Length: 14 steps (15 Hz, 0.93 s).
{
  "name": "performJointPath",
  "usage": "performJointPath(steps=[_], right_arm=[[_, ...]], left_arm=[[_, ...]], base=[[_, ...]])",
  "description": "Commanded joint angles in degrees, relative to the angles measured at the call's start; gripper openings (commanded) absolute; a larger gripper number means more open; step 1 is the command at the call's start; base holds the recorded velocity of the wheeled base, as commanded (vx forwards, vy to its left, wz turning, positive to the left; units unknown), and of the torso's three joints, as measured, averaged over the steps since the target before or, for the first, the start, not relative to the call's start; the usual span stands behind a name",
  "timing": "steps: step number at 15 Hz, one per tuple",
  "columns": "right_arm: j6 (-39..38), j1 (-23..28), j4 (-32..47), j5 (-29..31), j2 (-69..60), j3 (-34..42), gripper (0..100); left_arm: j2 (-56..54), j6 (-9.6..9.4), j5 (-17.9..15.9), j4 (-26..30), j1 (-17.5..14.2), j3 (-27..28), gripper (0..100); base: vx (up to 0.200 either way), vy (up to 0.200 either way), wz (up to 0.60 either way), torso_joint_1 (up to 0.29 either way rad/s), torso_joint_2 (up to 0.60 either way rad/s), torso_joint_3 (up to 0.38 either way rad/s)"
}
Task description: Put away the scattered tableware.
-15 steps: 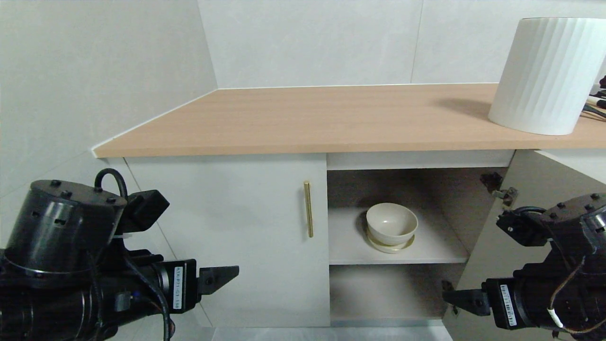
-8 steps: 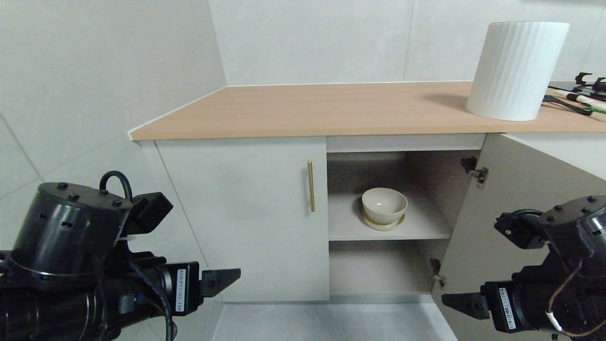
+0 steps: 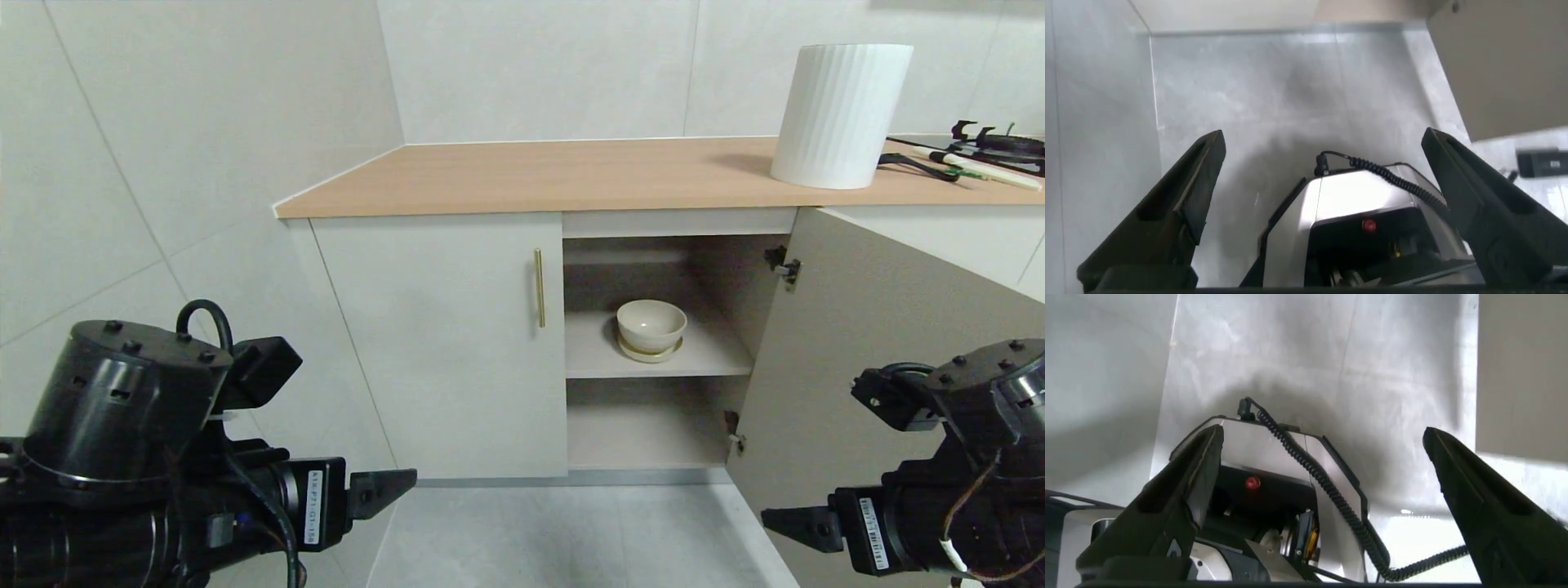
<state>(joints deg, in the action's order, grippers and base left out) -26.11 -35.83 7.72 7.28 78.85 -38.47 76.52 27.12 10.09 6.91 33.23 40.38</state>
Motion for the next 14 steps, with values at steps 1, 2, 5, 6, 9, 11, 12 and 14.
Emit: performJointPath(steps=[1, 2, 5, 6, 9, 11, 12, 14], right_arm=[[0.01, -0.03, -0.07, 0.02, 0.16, -0.02, 100], [0.01, -0.03, -0.07, 0.02, 0.16, -0.02, 100], [0.01, -0.12, 0.02, 0.02, 0.08, -0.02, 100], [0.01, -0.12, 0.02, 0.02, 0.08, -0.02, 100], [0.01, -0.12, 0.02, 0.02, -0.01, -0.02, 100], [0.01, -0.12, 0.19, 0.02, -0.19, -0.02, 100], [0.10, -0.12, 0.81, 0.02, -0.45, -0.02, 100], [0.36, -0.12, 3.80, -0.16, -1.50, -0.37, 100]], left_arm=[[0.21, 0.03, 0.01, -0.06, -0.01, -0.03, 100], [0.12, 0.03, 0.01, -0.06, -0.01, -0.03, 100], [0.21, 0.03, -0.07, -0.06, -0.01, -0.03, 100], [0.21, 0.03, -0.07, -0.06, -0.01, -0.03, 100], [0.21, -0.05, 0.01, -0.06, -0.01, -0.03, 100], [0.21, -0.05, 0.01, -0.06, -0.01, -0.03, 100], [0.47, -0.05, 0.01, -0.06, -0.01, -0.03, 100], [0.65, -0.05, 0.10, -0.14, -0.01, -0.03, 100]], base=[[0.000, 0.000, 0.00, 0.000, 0.00, 0.000], [0.000, 0.000, 0.00, 0.000, 0.00, 0.000], [0.000, 0.000, 0.00, 0.000, 0.00, 0.000], [0.000, 0.000, 0.00, 0.000, 0.00, 0.000], [0.000, 0.000, 0.00, 0.000, 0.00, 0.000], [0.000, -0.100, 0.00, -0.001, 0.00, 0.001], [0.000, -0.200, 0.00, 0.002, 0.00, 0.002], [0.000, -0.200, 0.00, 0.002, 0.00, 0.002]])
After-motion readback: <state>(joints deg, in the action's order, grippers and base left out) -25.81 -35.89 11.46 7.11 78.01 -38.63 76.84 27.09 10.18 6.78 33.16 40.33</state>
